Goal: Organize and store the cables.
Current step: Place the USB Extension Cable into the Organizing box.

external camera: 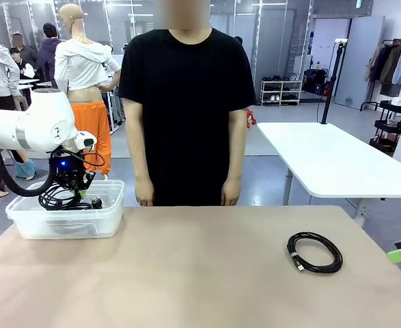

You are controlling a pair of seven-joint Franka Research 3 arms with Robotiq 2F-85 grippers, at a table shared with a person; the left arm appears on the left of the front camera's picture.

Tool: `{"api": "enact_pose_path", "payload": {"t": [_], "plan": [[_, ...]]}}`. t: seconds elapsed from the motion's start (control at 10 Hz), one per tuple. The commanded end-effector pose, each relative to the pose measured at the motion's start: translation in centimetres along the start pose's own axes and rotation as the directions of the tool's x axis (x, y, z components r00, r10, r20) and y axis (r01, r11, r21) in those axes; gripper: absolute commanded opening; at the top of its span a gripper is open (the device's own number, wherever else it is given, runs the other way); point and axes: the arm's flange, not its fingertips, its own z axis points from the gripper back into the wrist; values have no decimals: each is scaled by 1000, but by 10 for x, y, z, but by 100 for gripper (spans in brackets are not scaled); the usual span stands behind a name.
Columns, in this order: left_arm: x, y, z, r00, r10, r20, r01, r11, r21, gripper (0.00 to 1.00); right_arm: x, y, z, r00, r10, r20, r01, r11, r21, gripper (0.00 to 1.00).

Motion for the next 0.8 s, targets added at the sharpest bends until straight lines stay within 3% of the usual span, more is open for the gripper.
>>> {"api": "enact_pose_path", "payload": {"t": [0.0,0.1,0.2,0.3,0.4,0.5,0.7], "plan": [[12,-1,8,999,7,-33,-7,1000,-9,18,1,-1,-1,1000,-3,13,3,1000,-10,100],[12,-2,10,999,19,-43,-18,1000,8,59,1,-1,-1,1000,-3,13,3,1000,-10,100],[11,-4,11,998,18,-54,-18,1000,3,59,1,-1,-1,1000,-3,13,3,1000,-10,100],[8,-5,14,998,17,-55,-18,1000,-9,100,1,-1,-1,1000,-3,13,3,1000,-10,100],[9,-8,15,998,22,-51,-22,1000,-14,59,1,-1,-1,1000,-3,13,3,1000,-10,100],[8,-9,16,999,27,-46,-28,1000,-14,100,1,-1,-1,1000,-3,13,3,1000,-10,100],[6,-13,19,998,48,-38,-49,999,-18,100,1,-1,-1,1000,-3,13,3,1000,-10,100]]}}
